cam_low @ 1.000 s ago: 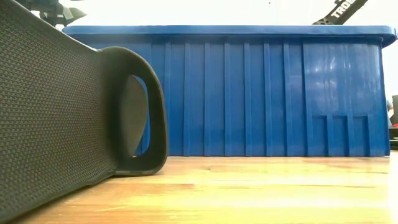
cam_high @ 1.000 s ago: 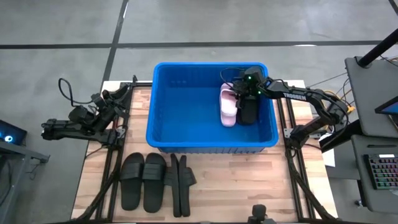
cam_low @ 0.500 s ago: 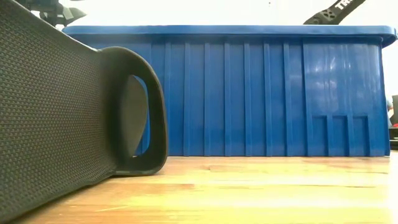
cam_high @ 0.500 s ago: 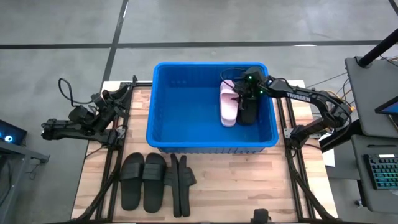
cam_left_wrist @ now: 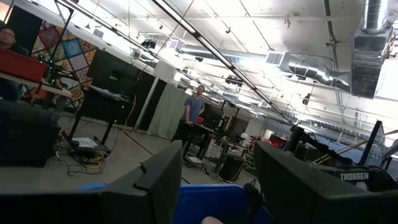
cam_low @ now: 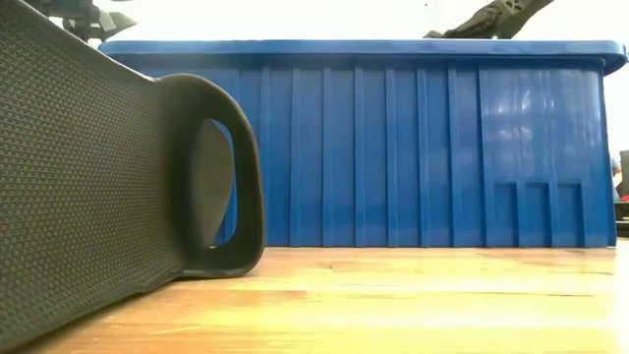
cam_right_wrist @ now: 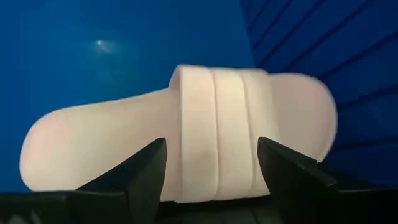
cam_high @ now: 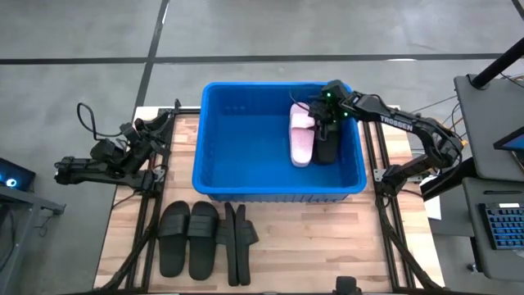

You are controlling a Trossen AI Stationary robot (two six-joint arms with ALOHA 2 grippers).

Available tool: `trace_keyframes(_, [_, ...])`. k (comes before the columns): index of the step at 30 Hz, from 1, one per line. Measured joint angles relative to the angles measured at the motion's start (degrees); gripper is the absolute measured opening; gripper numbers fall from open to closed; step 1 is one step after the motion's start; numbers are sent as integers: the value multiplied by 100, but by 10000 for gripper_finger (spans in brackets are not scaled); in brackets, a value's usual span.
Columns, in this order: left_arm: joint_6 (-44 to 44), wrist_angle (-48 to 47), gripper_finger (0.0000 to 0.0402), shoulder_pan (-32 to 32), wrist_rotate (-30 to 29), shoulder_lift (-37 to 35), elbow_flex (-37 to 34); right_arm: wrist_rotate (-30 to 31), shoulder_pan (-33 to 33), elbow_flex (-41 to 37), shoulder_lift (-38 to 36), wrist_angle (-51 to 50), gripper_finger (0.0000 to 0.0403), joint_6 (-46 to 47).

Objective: Pick and place slides into bin
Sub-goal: Put the black slide into the blue bin

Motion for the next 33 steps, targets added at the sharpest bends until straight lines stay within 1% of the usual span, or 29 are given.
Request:
trace_keyframes(6, [0,-2,184,0,0,0,0,-1,0,520,0,-583,238,35])
trace_keyframes(13, [0,-5,184,0,2,0,0,-83,23,1137,0,-790,234,1447])
trace_keyframes(15, [0,-9,184,0,2,0,0,-186,61,1281,0,-811,231,1603])
trace_keyframes(21, [0,-13,184,0,109,0,0,-177,248,1599,0,-912,224,1682])
trace_keyframes(24, [-80,-15,184,0,322,0,0,-157,372,1695,-18,-912,224,2078])
trace_keyframes(27, [-521,-26,184,0,619,0,0,-158,562,1725,-73,-890,224,2502])
trace_keyframes(31, [-951,-32,184,0,1412,0,0,-111,892,1724,-105,-883,224,3232])
trace_keyframes(33, [-1274,-31,184,0,1829,0,0,148,1130,1724,-105,-885,224,3631])
